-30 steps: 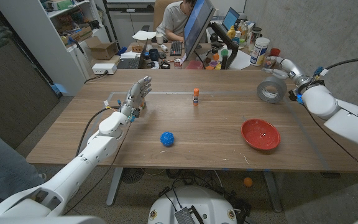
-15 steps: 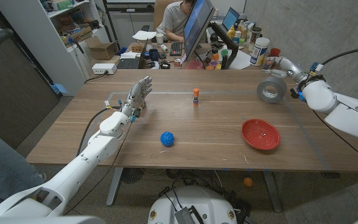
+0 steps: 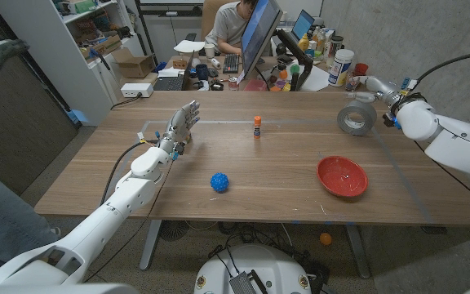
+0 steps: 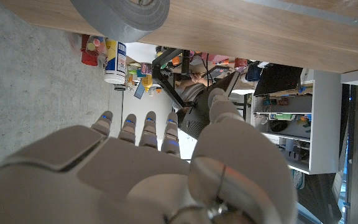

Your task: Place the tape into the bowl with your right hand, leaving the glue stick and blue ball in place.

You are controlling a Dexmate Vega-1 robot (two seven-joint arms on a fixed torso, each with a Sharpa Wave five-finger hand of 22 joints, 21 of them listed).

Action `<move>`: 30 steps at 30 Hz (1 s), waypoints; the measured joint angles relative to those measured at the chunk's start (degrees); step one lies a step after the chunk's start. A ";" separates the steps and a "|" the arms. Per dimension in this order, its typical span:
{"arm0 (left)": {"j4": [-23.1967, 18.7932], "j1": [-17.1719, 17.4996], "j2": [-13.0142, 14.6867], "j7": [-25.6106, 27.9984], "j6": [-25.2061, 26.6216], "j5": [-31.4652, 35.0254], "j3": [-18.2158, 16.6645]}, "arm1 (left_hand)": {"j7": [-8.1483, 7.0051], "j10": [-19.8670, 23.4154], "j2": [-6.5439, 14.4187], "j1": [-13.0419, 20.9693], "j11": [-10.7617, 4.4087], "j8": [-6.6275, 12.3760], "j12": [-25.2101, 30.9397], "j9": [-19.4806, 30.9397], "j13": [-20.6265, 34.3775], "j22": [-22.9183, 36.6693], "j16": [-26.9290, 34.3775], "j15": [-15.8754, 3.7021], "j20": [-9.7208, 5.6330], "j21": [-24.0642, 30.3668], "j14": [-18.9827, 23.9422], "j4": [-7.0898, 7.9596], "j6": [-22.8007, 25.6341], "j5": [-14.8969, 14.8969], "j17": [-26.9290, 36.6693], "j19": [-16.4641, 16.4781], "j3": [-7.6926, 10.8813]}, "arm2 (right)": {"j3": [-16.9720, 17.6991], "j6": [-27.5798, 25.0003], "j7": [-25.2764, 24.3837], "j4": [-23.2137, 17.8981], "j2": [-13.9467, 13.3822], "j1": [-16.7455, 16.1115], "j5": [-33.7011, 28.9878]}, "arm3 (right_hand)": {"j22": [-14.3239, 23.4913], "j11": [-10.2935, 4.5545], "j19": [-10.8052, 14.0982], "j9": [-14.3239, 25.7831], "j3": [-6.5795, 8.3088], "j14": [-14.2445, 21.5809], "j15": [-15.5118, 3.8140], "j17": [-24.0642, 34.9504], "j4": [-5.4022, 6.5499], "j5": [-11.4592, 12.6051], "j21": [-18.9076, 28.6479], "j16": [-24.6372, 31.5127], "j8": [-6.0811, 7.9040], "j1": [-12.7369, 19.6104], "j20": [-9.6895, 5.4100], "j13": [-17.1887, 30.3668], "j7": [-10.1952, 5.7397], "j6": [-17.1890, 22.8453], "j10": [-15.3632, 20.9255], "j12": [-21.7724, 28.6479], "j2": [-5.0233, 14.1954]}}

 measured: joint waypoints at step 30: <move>-0.76 0.66 0.47 0.63 0.30 -0.11 -0.34 | -0.31 0.31 0.00 0.00 -0.31 0.00 0.22 0.00 0.00 0.00 0.00 0.50 0.98 0.00 0.06 -0.16 0.30 0.00 0.29 -0.36 -0.16 | -9.03 -7.69 11.94 4.73 0.24 11.42 -8.33 | 0.29 2.26 -0.10 -0.01 -0.95 0.35 2.84 -0.26 -0.95 2.08 0.89 -0.24 -0.78 -0.19 0.70 -0.04 -0.36 -4.90 -2.44 0.00 -4.10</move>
